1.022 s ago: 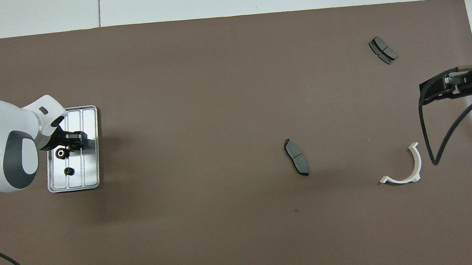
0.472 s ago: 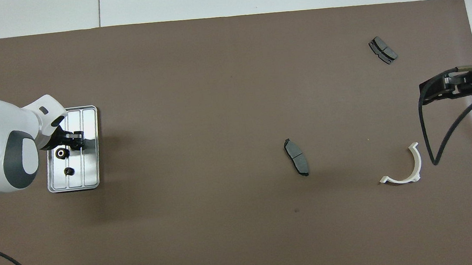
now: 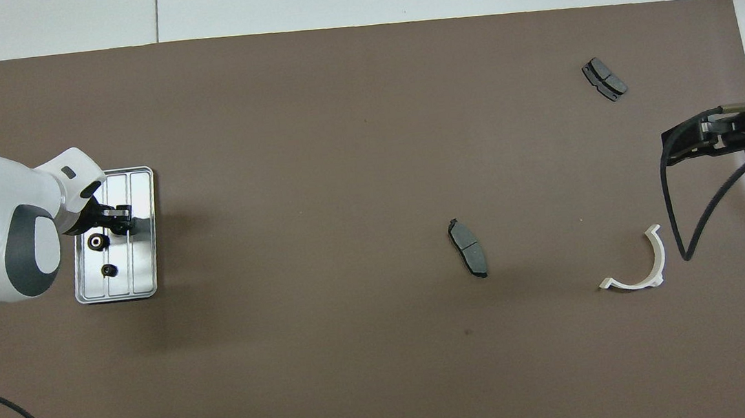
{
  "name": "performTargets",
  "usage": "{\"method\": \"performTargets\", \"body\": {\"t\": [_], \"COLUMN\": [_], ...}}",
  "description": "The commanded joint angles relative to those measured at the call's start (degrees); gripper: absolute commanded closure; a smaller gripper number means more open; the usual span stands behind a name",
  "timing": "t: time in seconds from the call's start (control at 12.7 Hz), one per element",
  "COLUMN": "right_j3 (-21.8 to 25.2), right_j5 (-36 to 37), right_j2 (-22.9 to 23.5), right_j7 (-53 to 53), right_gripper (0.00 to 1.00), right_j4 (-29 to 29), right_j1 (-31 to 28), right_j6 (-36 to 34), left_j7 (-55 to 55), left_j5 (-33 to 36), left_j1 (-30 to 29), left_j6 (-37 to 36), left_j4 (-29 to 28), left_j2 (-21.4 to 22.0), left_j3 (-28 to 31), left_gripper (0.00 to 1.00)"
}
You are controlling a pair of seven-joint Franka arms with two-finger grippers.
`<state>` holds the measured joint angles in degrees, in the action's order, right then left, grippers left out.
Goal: Place bearing gear from tray to pile
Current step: 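Grasp the black gear with the left gripper and lift it, then carry the gear to mid-table with the left gripper and release it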
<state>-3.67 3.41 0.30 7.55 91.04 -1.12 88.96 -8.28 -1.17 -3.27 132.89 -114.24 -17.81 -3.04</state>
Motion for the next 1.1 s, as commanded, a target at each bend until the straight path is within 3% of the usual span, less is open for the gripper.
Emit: {"method": "performTargets", "body": {"t": [0.0,0.39,1.02], "right_j3": [-0.28,-0.28,-0.28], "right_j5": [-0.34,-0.34,-0.34], "right_j2": [-1.53,-1.53,-1.53], "right_j7": [0.97,0.97,0.27], "right_gripper": [0.0,0.0,0.0], "right_j4": [1.95,1.95,1.94], "right_j1": [-0.37,-0.37,-0.72], "right_j6": [1.56,1.56,1.12], "left_j7": [3.61,16.77,46.04], "left_j5": [0.3,0.12,-0.14], "left_j1": [1.07,7.83,23.99], "left_j6": [-0.96,-3.51,-3.25], "left_j4": [3.84,6.31,8.15], "left_j2": [-1.35,-1.43,-1.61], "left_j3": [0.14,0.14,-0.04], "left_gripper": [0.9,0.9,0.89]}}
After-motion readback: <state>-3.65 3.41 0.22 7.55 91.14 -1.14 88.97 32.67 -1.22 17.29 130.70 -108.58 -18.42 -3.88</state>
